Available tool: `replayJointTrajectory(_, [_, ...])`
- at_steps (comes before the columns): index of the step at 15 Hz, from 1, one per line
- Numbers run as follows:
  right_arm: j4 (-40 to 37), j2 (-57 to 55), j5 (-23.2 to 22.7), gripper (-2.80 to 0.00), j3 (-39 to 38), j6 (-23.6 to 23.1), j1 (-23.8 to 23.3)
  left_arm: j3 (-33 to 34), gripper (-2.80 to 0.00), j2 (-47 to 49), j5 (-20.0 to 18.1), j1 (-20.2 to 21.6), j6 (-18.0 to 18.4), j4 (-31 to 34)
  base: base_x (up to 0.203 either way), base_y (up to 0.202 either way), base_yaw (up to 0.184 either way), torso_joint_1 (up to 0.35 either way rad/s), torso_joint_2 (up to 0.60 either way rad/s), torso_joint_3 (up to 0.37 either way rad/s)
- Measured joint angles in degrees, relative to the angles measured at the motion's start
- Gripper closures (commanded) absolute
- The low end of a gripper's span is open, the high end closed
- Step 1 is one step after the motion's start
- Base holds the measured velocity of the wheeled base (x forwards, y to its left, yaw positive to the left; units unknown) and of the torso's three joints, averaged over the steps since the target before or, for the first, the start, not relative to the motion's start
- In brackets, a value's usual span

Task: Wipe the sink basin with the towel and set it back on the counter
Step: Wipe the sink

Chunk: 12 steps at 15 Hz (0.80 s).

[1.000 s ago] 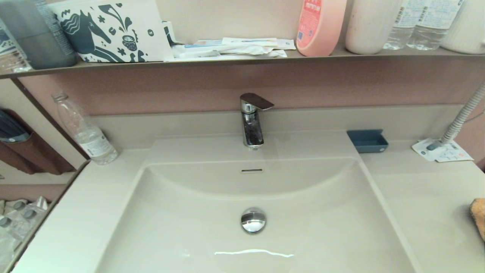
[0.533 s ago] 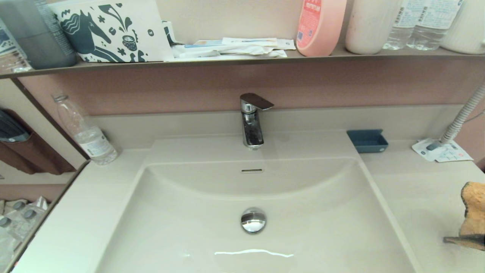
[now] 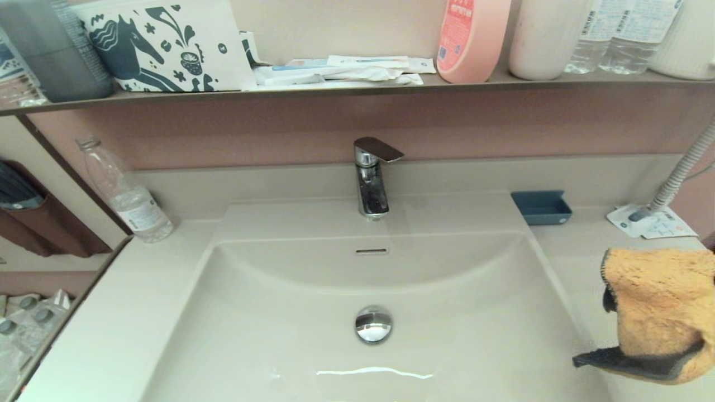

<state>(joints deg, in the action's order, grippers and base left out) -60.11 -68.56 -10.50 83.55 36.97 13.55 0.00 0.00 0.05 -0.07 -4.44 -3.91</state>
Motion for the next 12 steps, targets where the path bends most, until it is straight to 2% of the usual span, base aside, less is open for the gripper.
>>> replayJointTrajectory(2, [0.59, -2.13, 6.53, 0.0, -0.65, 5.69, 11.23, 0.0, 0.0, 0.0, 0.02, -0.02, 0.01, -0.02, 0.0, 0.0, 0.0, 0.0, 0.0, 0.0])
replayJointTrajectory(4, [2.12, -6.13, 13.8, 0.0, -2.77, 10.0, 18.21, 0.0, 0.0, 0.0, 0.02, 0.0, 0.01, 0.0, 0.0, 0.0, 0.0, 0.0, 0.0, 0.0])
replayJointTrajectory(8, [4.56, -15.62, 22.63, 0.0, -6.43, 12.82, 25.12, 0.0, 0.0, 0.0, 0.0, -0.02, 0.01, 0.0, 0.0, 0.0, 0.0, 0.0, 0.0, 0.0])
replayJointTrajectory(12, [5.94, -24.82, 25.67, 0.0, -7.33, 15.71, 28.37, 0.0, 0.0, 0.0, 0.0, -0.02, 0.01, 0.0, 0.0, 0.0, 0.0, 0.0, 0.0, 0.0])
